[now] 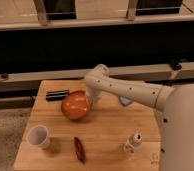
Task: Drag the ceramic bowl in a circle
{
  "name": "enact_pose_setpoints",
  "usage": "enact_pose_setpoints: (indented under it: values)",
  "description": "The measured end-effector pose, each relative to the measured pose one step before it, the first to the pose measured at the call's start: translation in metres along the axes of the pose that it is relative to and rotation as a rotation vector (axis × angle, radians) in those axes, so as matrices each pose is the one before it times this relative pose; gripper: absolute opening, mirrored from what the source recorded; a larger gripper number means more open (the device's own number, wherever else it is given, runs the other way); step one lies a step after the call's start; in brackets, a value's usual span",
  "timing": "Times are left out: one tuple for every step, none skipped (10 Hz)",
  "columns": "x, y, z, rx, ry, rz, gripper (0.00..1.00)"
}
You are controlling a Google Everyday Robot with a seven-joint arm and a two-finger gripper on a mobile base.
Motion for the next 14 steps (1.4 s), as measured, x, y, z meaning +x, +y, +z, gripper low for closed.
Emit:
enact_pose_setpoints:
  values:
    - [0.00792, 0.00107, 0.00003, -0.00985, 0.00761, 0.00914, 0.00]
    - [0.00689, 0.00261, 0.00065, -0.00989, 0.00677, 0.00902, 0.00]
    - [0.00647, 0.00417, 0.00075, -0.00886, 0.00456, 0.01182, 0.00]
    - [0.00711, 0.00594, 0.00057, -0.00956, 0.00537, 0.01404, 0.00]
    - [0.00583, 0.00610, 0.00136, -0.00866, 0.00280, 0.01383, 0.00]
    - [0.00402, 0.00477, 0.00111, -0.00491, 0.00192, 0.01079, 0.00]
    - [0.00487, 0.00702, 0.00102, -0.00837, 0.00138, 0.01456, 0.00]
    - [0.00642, 0.00878, 0.00187, -0.00757, 0.00272, 0.01875, 0.00]
    - [0.00480, 0.00759, 0.00106, -0.00422, 0.00281, 0.01481, 0.00]
    - [0.00421, 0.00943, 0.00106, -0.00810, 0.00085, 0.01473, 0.00]
    - [0.00831, 0.01970, 0.00288, -0.01316, 0.00122, 0.02994, 0.00]
    - [0.00530, 0.01136, 0.00120, -0.00570, 0.00316, 0.01847, 0.00]
    - [0.00275, 0.00852, 0.00076, -0.00514, 0.00101, 0.01343, 0.00]
    - [0.00302, 0.01025, 0.00021, -0.00301, 0.00210, 0.01786, 0.00]
